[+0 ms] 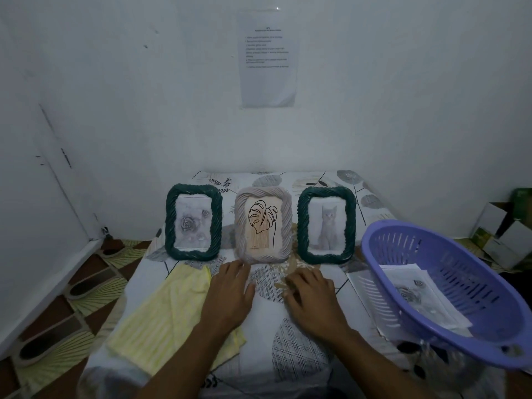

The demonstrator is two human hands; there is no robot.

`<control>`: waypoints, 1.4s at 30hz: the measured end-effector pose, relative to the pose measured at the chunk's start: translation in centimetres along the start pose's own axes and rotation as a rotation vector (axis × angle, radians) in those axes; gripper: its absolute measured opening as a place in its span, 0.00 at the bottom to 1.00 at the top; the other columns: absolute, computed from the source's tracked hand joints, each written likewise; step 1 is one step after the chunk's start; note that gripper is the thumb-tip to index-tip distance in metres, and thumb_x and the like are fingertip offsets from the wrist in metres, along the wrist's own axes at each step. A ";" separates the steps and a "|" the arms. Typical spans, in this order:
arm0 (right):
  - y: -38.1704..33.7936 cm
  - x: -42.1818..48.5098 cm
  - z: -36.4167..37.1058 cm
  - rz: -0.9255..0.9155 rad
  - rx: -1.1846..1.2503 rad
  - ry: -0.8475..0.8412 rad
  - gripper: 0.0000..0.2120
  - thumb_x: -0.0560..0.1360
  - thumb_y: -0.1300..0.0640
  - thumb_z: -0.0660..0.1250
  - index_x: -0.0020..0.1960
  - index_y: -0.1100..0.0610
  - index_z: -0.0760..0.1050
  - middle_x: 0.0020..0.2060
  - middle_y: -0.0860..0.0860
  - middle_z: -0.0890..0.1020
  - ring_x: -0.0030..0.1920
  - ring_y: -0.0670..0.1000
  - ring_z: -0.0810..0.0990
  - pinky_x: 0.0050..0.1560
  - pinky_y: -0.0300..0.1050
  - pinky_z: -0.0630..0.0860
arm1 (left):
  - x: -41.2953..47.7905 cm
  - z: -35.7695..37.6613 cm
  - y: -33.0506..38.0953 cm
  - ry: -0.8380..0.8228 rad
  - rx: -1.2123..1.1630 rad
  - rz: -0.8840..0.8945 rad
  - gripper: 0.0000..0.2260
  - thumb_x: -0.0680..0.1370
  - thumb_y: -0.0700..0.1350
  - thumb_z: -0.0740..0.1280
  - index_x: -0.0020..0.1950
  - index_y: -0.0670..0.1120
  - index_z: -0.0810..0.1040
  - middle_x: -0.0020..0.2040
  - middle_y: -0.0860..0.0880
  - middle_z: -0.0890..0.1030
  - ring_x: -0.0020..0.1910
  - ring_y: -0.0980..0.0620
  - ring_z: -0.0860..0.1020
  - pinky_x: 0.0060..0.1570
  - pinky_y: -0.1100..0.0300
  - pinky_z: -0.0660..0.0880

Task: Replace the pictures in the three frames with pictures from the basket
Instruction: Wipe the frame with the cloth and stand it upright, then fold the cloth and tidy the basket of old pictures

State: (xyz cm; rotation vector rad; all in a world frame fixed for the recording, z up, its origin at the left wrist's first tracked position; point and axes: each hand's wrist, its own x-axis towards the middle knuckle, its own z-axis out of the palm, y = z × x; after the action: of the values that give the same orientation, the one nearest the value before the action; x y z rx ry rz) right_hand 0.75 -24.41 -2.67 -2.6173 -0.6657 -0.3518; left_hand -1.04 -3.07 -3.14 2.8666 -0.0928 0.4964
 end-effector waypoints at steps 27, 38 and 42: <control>-0.6 -0.8 -0.5 -0.022 -0.056 -0.005 0.12 0.77 0.50 0.59 0.56 0.51 0.76 0.56 0.47 0.77 0.56 0.49 0.73 0.54 0.48 0.68 | -6.0 -4.0 -5.7 -0.153 0.142 -0.081 0.35 0.74 0.62 0.37 0.75 0.50 0.64 0.76 0.49 0.62 0.76 0.46 0.57 0.72 0.41 0.53; -0.5 -2.9 -1.8 0.004 -0.010 -0.041 0.18 0.76 0.51 0.61 0.63 0.56 0.75 0.60 0.51 0.77 0.59 0.52 0.74 0.61 0.49 0.70 | -5.9 -5.2 -4.5 -0.052 0.169 -0.392 0.30 0.77 0.58 0.57 0.74 0.42 0.61 0.75 0.41 0.62 0.73 0.40 0.60 0.70 0.44 0.58; -1.0 -3.1 -1.8 0.041 0.029 -0.043 0.18 0.75 0.52 0.61 0.62 0.56 0.76 0.60 0.52 0.77 0.59 0.53 0.73 0.61 0.49 0.70 | -6.4 -5.5 -4.9 -0.020 0.022 -0.403 0.19 0.78 0.47 0.61 0.64 0.37 0.72 0.64 0.38 0.74 0.62 0.40 0.70 0.62 0.49 0.68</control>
State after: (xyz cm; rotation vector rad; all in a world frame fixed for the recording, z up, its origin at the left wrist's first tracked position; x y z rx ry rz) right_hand -2.68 -25.69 -1.83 -2.6134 -0.6251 -0.2727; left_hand -8.37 3.11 -1.28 2.8027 0.4795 0.3868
